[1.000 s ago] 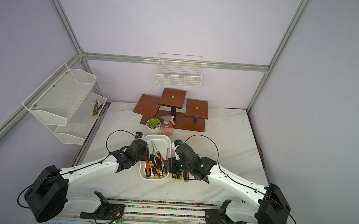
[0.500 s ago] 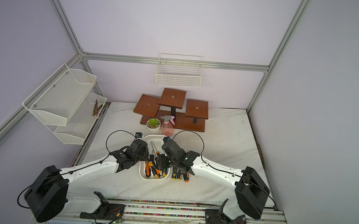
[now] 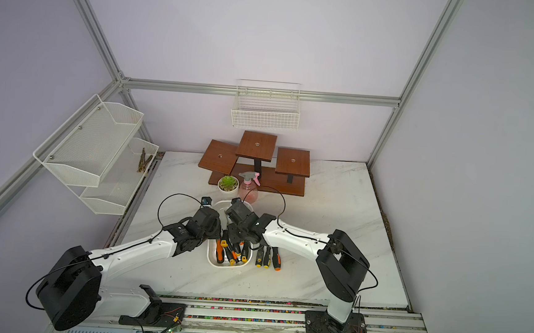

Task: Take out the screwdriver from the storage box
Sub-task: Pick up the screwdriver from the storage box.

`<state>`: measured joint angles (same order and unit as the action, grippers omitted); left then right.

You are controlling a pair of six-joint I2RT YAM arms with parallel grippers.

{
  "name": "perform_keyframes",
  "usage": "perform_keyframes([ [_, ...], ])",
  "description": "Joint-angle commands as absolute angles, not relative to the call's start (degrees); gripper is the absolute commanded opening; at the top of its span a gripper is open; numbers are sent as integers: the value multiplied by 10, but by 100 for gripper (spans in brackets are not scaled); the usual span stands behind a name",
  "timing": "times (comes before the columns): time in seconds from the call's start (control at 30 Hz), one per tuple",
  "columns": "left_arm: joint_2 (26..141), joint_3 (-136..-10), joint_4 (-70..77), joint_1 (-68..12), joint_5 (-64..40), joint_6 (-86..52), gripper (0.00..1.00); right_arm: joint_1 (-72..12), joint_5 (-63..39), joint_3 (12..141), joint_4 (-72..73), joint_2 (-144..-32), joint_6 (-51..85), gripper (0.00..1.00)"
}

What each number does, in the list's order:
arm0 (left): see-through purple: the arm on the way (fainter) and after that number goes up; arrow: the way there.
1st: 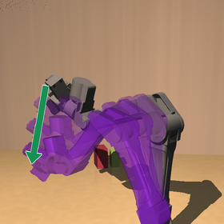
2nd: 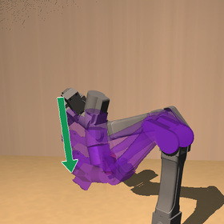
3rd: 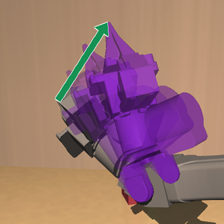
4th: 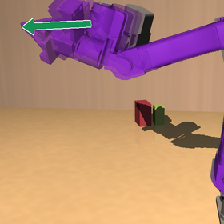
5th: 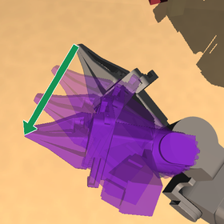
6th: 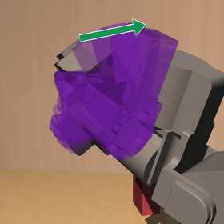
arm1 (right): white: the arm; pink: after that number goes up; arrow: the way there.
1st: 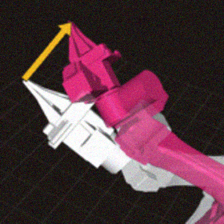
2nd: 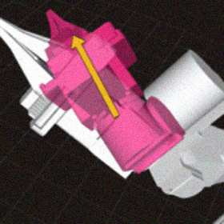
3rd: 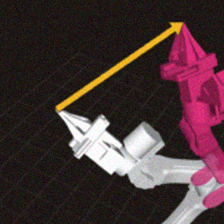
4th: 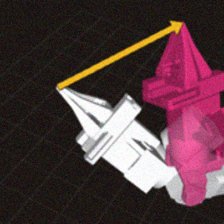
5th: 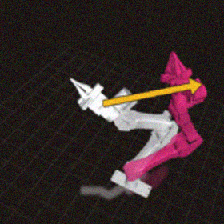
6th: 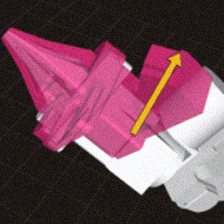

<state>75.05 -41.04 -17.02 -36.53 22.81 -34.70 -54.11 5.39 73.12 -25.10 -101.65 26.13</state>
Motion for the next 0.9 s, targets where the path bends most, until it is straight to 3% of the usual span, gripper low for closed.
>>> perform_keyframes([
  [0.0, 736, -440, -151, -369, 236, -338, 0, -541, 86, 753, -273, -1032, 246, 41],
  [0.87, 732, -438, -152, -369, 230, -338, 0, -513, 87, 777, -254, -1106, 238, 38],
])
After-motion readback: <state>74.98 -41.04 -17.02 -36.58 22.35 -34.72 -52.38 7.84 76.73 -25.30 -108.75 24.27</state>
